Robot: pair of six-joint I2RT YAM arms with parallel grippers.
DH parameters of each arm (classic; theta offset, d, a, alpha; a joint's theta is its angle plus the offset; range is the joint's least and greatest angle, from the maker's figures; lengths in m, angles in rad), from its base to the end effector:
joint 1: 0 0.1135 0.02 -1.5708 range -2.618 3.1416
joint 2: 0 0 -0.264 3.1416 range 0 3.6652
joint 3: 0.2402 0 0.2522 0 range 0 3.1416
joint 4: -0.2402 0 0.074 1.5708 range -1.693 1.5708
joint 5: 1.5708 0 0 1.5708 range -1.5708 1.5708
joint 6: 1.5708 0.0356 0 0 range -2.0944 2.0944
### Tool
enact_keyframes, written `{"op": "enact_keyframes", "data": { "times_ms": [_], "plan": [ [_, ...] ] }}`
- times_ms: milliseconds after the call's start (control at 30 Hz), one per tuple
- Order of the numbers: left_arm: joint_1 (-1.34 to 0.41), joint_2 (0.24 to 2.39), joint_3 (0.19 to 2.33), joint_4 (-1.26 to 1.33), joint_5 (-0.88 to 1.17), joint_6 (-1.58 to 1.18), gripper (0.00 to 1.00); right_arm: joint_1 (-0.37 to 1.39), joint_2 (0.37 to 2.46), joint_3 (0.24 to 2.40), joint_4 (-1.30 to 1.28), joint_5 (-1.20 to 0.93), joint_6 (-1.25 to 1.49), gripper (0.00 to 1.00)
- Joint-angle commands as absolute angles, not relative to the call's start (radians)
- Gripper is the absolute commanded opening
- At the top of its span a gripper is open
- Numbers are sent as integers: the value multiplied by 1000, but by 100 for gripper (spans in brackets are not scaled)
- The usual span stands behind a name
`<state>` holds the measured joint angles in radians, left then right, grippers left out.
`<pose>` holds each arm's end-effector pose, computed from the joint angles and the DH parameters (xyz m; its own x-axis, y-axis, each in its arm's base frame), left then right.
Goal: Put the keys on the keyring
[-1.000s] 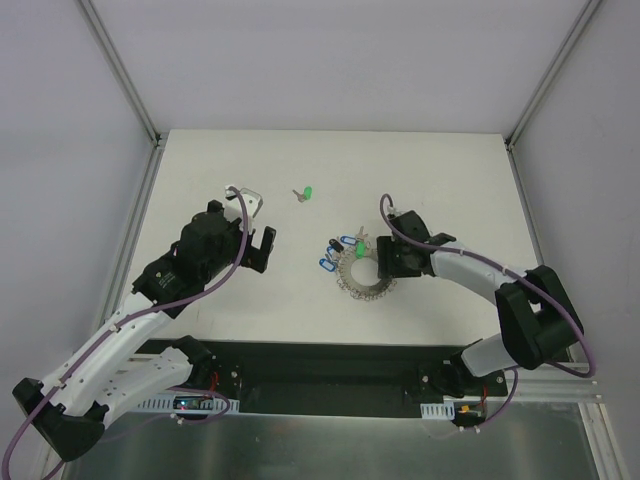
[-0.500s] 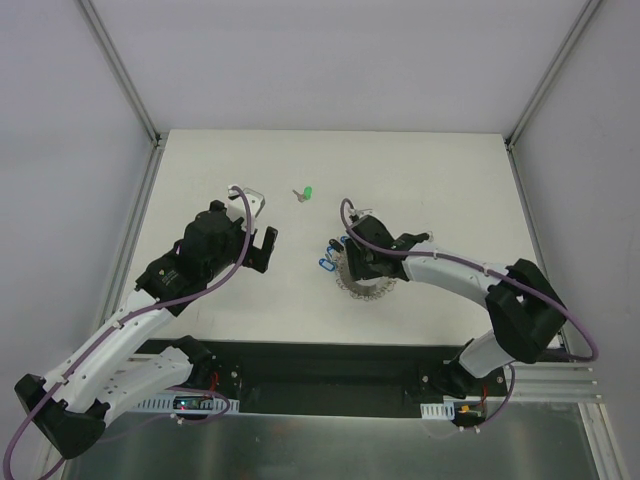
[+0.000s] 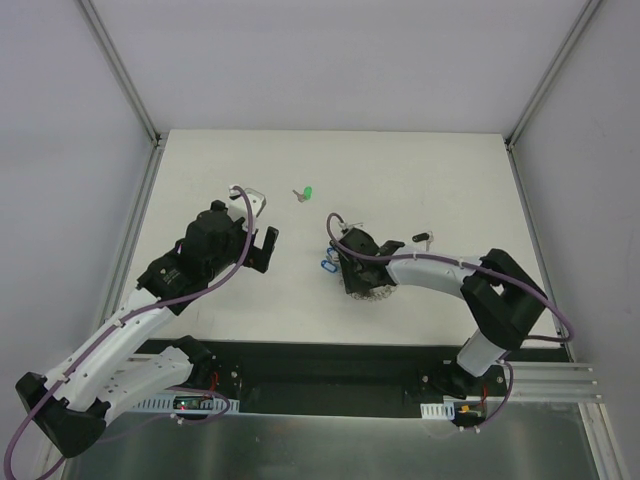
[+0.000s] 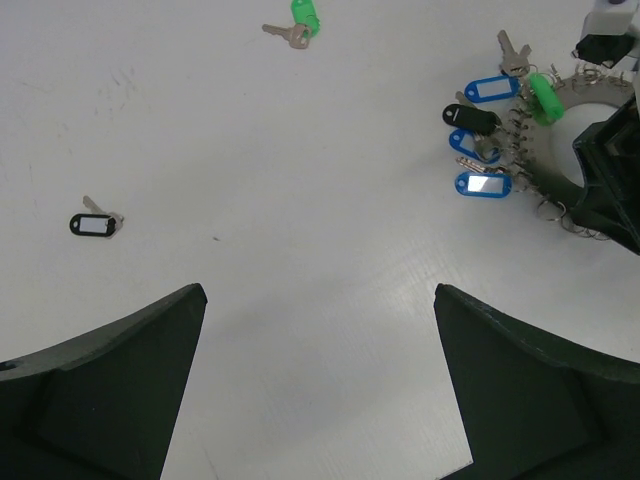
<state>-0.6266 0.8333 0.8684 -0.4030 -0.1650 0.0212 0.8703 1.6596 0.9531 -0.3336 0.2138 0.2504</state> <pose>0.1549 -0.1049 0.3382 -0.2816 0.2297 -0.9316 0.4604 0.8842 0.0788 0.2145 0.2426 0.1692 -0.7066 -0.4624 -0.5357 -0.5190 0.8532 -0.0519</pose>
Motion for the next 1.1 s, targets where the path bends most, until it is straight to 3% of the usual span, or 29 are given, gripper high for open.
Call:
{"op": "enact_keyframes", "data": {
  "times_ms": [0,300,800,1067],
  "plan": [
    [-614,842,877,-397,-153,17,99,842,1571,888,-457,331,270,50],
    [-614,854,877,-399,-144,17,98,836,1444,907,-390,281,131,48],
    [-614,873,876,-397,-132,23,98,834,1522,950,-396,120,-304,46],
    [-614,885,877,-399,-126,29,98,847,1597,985,-413,118,-350,32]
  ]
}}
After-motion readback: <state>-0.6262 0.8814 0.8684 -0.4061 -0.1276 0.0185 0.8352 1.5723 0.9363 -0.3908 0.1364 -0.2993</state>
